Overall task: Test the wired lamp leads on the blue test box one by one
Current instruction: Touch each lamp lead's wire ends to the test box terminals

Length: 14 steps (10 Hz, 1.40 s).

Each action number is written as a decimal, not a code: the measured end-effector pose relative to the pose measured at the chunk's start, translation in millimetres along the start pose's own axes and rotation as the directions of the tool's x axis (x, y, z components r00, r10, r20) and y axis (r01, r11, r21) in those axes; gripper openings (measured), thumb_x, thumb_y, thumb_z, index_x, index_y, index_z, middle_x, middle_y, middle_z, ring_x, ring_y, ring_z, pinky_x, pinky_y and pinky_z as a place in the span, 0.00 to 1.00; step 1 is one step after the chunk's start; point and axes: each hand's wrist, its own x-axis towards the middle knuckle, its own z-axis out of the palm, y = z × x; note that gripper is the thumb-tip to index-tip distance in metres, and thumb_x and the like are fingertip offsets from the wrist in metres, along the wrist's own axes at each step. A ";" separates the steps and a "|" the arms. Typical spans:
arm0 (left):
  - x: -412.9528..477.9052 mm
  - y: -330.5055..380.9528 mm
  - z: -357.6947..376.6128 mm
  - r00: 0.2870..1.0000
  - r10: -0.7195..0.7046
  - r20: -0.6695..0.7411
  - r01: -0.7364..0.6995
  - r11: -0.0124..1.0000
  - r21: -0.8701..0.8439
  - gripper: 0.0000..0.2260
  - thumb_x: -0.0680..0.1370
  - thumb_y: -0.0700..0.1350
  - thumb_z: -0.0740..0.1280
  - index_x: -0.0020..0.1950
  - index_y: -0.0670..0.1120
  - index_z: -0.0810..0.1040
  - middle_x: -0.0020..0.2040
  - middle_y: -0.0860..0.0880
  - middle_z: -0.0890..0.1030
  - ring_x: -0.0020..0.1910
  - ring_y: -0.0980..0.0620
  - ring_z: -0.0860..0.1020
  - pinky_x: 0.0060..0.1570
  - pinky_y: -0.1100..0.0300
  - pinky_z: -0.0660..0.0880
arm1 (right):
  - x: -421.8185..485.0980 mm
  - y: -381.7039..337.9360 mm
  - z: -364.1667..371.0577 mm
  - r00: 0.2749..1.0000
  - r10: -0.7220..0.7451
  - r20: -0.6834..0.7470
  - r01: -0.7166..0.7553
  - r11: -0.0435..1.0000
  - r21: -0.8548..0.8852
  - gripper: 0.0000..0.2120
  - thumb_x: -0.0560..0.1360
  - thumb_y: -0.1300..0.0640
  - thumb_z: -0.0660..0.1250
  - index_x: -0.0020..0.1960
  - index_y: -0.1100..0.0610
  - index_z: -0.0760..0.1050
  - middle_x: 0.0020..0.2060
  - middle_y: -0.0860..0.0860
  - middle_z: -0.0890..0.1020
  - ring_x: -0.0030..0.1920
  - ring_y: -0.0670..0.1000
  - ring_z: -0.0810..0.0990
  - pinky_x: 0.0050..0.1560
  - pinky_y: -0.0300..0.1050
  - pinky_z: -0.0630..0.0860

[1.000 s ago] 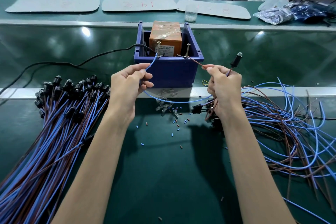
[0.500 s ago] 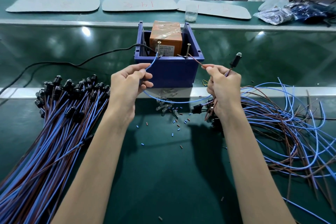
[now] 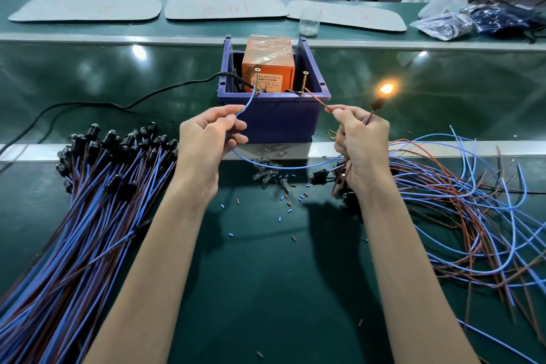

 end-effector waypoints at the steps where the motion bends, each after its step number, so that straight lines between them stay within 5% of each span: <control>1: 0.1 0.2 0.7 1.000 0.002 0.000 -0.002 1.000 0.002 0.12 0.80 0.35 0.61 0.46 0.47 0.82 0.28 0.55 0.79 0.26 0.59 0.75 0.31 0.71 0.72 | 0.3 -0.1 0.1 1.000 -0.001 0.003 0.001 1.000 0.003 0.12 0.76 0.66 0.62 0.38 0.56 0.80 0.17 0.43 0.61 0.18 0.44 0.56 0.21 0.34 0.55; 6: -1.8 0.4 5.2 1.000 0.023 0.001 -0.023 1.000 0.007 0.12 0.80 0.36 0.61 0.45 0.48 0.82 0.28 0.56 0.80 0.26 0.59 0.75 0.30 0.70 0.70 | -3.9 -6.6 -0.4 1.000 0.006 0.019 -0.005 1.000 -0.020 0.11 0.76 0.65 0.62 0.39 0.57 0.80 0.18 0.43 0.61 0.19 0.44 0.57 0.21 0.35 0.56; 8: -15.6 -5.1 27.9 0.995 0.022 0.095 -0.024 1.000 0.019 0.11 0.80 0.36 0.60 0.46 0.47 0.79 0.29 0.55 0.80 0.25 0.59 0.74 0.28 0.70 0.69 | -11.8 -22.3 1.9 0.987 -0.021 0.161 0.021 1.000 0.001 0.13 0.78 0.66 0.60 0.39 0.58 0.80 0.19 0.43 0.62 0.19 0.42 0.56 0.20 0.32 0.54; 9: -22.5 -8.6 43.1 0.992 -0.025 0.124 0.029 0.999 -0.031 0.06 0.80 0.39 0.62 0.47 0.48 0.76 0.36 0.51 0.82 0.29 0.58 0.78 0.31 0.69 0.72 | -19.5 -32.0 5.0 0.962 -0.038 0.270 0.064 0.994 -0.088 0.15 0.82 0.59 0.57 0.44 0.58 0.81 0.21 0.45 0.71 0.20 0.43 0.64 0.21 0.32 0.61; 10: -29.7 -11.9 54.4 0.970 -0.096 0.222 0.123 0.986 -0.115 0.04 0.80 0.48 0.63 0.48 0.49 0.76 0.41 0.49 0.84 0.38 0.55 0.81 0.36 0.68 0.75 | -27.5 -42.2 7.6 0.942 -0.058 0.332 0.165 0.938 -0.306 0.17 0.83 0.51 0.54 0.49 0.53 0.81 0.31 0.49 0.80 0.29 0.44 0.75 0.30 0.30 0.67; 11: -36.1 -17.1 62.4 0.948 -0.159 0.274 0.204 0.968 -0.145 0.10 0.80 0.53 0.61 0.48 0.50 0.78 0.38 0.53 0.84 0.40 0.57 0.81 0.40 0.67 0.74 | -33.9 -44.5 10.0 0.942 -0.184 0.280 0.325 0.707 -0.628 0.23 0.83 0.44 0.51 0.51 0.55 0.81 0.47 0.55 0.80 0.48 0.53 0.78 0.49 0.46 0.72; 12: -40.3 -23.0 68.4 0.965 -0.200 0.172 0.227 0.962 -0.155 0.13 0.81 0.51 0.59 0.43 0.49 0.80 0.37 0.54 0.81 0.39 0.57 0.77 0.44 0.64 0.71 | -41.4 -48.6 9.2 0.951 -0.283 0.124 0.275 0.591 -0.758 0.32 0.79 0.37 0.44 0.47 0.55 0.81 0.48 0.56 0.80 0.50 0.60 0.76 0.47 0.49 0.67; 13: -41.9 -32.2 68.6 0.984 -0.169 0.053 0.167 0.985 0.037 0.19 0.83 0.52 0.55 0.40 0.53 0.82 0.49 0.53 0.81 0.56 0.52 0.75 0.58 0.57 0.70 | -40.3 -55.2 6.1 0.973 -0.230 0.014 0.178 0.710 -0.681 0.33 0.75 0.35 0.43 0.41 0.54 0.79 0.41 0.56 0.81 0.47 0.60 0.77 0.49 0.52 0.70; 14: -39.3 -34.0 64.5 0.985 -0.164 0.054 0.158 0.983 0.098 0.18 0.83 0.54 0.54 0.45 0.55 0.83 0.49 0.53 0.80 0.50 0.53 0.75 0.50 0.60 0.70 | -31.4 -59.0 3.9 0.982 -0.189 -0.029 0.154 0.871 -0.466 0.21 0.81 0.45 0.51 0.36 0.50 0.75 0.28 0.49 0.77 0.37 0.55 0.76 0.45 0.51 0.74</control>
